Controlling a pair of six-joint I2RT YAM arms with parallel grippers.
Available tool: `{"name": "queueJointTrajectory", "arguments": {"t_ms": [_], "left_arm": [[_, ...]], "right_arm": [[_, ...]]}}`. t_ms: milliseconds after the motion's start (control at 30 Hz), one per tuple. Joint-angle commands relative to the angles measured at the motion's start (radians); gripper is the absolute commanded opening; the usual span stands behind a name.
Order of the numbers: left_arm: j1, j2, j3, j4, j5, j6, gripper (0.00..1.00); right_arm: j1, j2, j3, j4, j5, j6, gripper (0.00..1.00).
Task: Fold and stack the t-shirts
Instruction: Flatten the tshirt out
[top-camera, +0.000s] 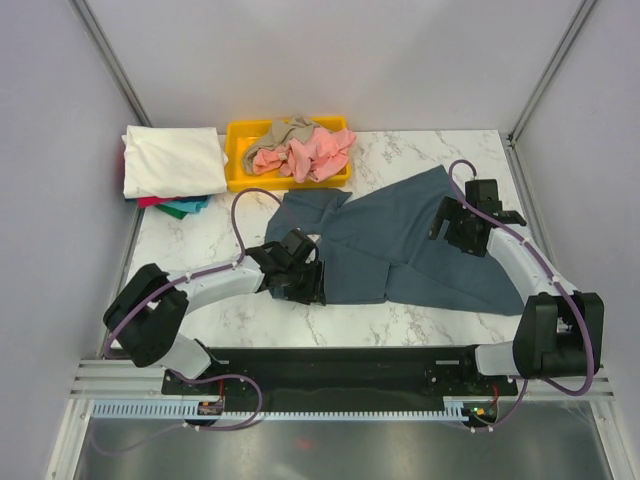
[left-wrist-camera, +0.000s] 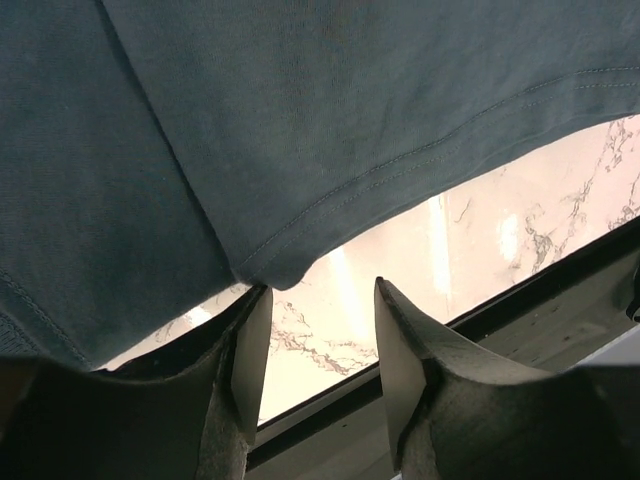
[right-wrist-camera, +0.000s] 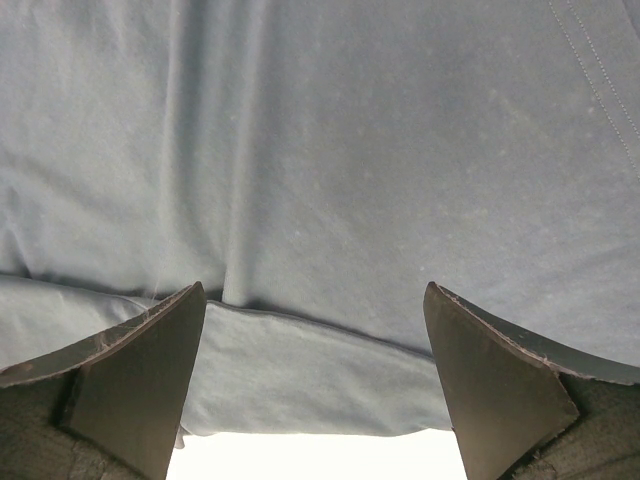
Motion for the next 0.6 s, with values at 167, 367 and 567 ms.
{"name": "queueJointTrajectory", "arguments": {"t_ms": [167,367,567], "left_arm": [[-0.009,-0.022,0.008,0.023,0.016,-0.028,0.57],[-0.032,-0.082,0.003,-0.057,-0.043,-0.022,0.64],[-0.032,-0.064,0.000,-0.069,-0.085,-0.015,0.63]], "right_arm": [[0.000,0.003,-0.001,0.026,0.009,-0.014,0.98],[0.000,0.006,-0.009,0.032,0.012,-0.016,0.98],[0.000,0.015,-0.004,0.034,0.011,-0.017,0.98]]}}
